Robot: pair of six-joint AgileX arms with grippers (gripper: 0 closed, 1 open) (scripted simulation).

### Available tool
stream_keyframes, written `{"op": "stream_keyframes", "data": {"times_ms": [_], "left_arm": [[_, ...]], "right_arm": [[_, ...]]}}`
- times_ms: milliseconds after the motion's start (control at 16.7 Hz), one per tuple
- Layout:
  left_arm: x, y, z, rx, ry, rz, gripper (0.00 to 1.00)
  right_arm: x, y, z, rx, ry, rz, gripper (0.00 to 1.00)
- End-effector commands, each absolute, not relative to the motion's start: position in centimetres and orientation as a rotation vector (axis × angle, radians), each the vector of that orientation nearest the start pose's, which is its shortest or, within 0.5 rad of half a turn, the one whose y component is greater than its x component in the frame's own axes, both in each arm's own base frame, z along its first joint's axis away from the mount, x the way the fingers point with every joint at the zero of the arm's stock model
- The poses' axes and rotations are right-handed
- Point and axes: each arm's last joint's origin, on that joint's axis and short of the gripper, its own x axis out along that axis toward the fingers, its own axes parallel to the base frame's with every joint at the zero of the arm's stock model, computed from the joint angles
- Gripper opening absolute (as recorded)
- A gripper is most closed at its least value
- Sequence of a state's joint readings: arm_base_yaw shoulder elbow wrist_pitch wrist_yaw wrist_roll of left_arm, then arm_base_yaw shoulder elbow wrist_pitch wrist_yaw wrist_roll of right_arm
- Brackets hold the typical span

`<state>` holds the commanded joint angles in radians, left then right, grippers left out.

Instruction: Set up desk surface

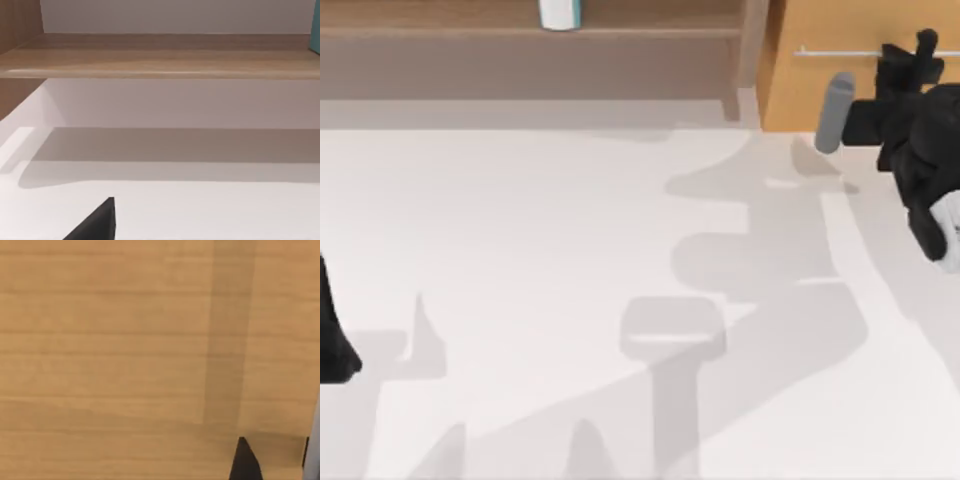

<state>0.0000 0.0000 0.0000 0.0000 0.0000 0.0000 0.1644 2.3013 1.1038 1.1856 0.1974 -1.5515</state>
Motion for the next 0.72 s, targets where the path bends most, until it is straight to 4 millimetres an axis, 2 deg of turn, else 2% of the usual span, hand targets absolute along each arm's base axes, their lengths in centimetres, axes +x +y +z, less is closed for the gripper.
{"op": "stream_keyframes", "data": {"times_ms": [360, 720], "left_arm": [[10.57, -0.12, 16.00, 0.000, 0.000, 0.000, 1.00], [10.57, -0.12, 16.00, 0.000, 0.000, 0.000, 1.00]], "right_arm": [[43.92, 7.12, 8.84, -1.565, 0.013, 0.002, 0.98], [43.92, 7.12, 8.84, -1.565, 0.013, 0.002, 1.00]]}}
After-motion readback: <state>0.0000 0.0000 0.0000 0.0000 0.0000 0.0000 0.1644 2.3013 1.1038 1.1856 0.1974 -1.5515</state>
